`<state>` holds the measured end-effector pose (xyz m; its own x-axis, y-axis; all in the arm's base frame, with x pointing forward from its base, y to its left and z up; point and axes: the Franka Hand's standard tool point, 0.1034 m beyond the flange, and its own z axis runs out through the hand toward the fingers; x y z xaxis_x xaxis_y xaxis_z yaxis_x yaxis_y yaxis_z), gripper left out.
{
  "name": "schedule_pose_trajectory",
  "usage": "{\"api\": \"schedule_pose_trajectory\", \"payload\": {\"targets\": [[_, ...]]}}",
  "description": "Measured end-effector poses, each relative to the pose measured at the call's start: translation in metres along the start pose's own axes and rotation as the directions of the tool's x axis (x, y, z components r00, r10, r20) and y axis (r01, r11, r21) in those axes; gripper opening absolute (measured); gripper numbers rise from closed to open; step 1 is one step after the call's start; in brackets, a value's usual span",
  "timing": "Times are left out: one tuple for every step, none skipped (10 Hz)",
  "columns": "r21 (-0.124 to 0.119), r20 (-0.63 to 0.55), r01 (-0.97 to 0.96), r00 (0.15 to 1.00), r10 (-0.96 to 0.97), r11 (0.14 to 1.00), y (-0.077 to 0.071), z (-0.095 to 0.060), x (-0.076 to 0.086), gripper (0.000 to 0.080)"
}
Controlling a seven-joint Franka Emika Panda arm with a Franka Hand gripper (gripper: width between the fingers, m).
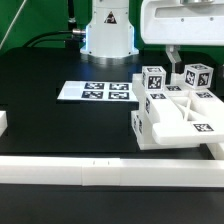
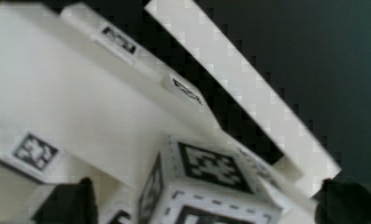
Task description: Assemble chair
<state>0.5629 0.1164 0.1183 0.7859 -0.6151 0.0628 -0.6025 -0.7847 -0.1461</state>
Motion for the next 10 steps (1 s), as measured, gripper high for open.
{"api": "schedule_pose_trajectory", "payload": {"targets": [[0.003,-0.001,0.053,0.999,-0.053,0.999,-0.002,-0.001,-0.001,0.0629],[0.007,-0.003,0.091,0.996,-0.091,0.996,-0.003,-0.003,0.000,0.0646],[0.005,-0.003,0.141,0.990,-0.141,0.990,-0.002,-0.002,0.000,0.0646],[0.002,0.006,0.154,0.988,-0.154,0.988,-0.001,-0.002,0.000,0.0649],[-0.005,0.022,0.159,0.987,-0.159,0.987,0.001,-0.002,0.001,0.0649],[-0.007,0.025,0.203,0.979,-0.203,0.979,0.000,-0.003,0.001,0.0649],[-0.014,0.051,0.252,0.967,-0.251,0.968,0.002,-0.003,0.000,0.0649],[-0.021,0.112,0.284,0.953,-0.280,0.959,0.007,-0.004,0.002,0.0649],[-0.032,0.161,0.272,0.951,-0.264,0.962,0.009,-0.006,0.006,0.0649],[-0.028,0.143,0.277,0.952,-0.271,0.960,0.007,-0.006,0.009,0.0649]]}}
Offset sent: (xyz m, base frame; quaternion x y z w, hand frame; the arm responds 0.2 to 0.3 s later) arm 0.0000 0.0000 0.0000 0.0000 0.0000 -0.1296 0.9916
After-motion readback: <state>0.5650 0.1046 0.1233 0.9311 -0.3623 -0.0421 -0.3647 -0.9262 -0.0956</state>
